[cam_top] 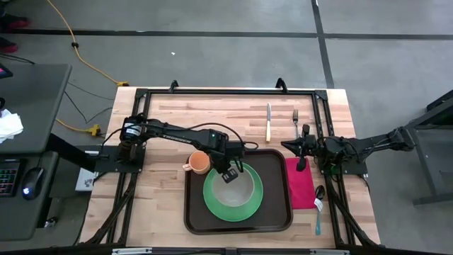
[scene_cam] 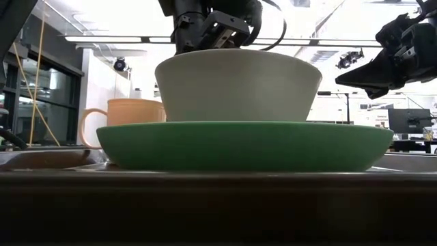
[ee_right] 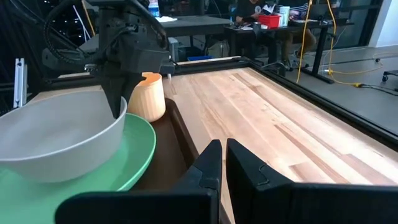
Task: Set up tray
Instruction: Put the white bowl on the green plate on the brown serving tray
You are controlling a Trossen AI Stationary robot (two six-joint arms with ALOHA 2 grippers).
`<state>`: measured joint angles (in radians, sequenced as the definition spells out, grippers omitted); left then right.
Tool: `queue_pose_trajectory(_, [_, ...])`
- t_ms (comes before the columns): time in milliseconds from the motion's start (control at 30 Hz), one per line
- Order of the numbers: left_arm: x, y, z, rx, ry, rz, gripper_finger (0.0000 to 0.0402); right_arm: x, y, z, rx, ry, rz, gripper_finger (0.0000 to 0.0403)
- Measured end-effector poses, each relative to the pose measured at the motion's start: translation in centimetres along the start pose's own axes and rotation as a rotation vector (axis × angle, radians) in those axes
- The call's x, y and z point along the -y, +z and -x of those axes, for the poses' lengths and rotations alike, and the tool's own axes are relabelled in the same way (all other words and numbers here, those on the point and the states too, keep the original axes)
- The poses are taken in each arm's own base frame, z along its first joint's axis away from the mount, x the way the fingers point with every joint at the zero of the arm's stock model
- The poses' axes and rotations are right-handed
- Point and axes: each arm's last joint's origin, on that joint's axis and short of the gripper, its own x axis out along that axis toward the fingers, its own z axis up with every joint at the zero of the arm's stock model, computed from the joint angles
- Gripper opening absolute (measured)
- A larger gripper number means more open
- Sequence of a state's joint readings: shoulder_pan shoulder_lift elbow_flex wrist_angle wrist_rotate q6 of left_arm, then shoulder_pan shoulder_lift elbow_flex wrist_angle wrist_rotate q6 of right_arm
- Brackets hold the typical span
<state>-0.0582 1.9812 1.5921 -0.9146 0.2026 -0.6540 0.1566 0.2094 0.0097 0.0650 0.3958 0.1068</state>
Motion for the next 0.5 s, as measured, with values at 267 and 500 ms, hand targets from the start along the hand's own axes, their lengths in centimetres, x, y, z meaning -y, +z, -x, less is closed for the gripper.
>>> queue_pose_trajectory(267, [0.0, 0.1, -0.2, 0.006, -0.001, 0.002, 0.0016, 0.0, 0.0, 0.0, 0.0, -0.002, 0.002, 0.0])
queue_pose_trajectory(500, [0.1, 0.6, -1.8, 0.006, -0.009, 0.003, 0.0016, 0.0, 0.0, 0.0, 0.0, -0.001, 0.003, 0.0])
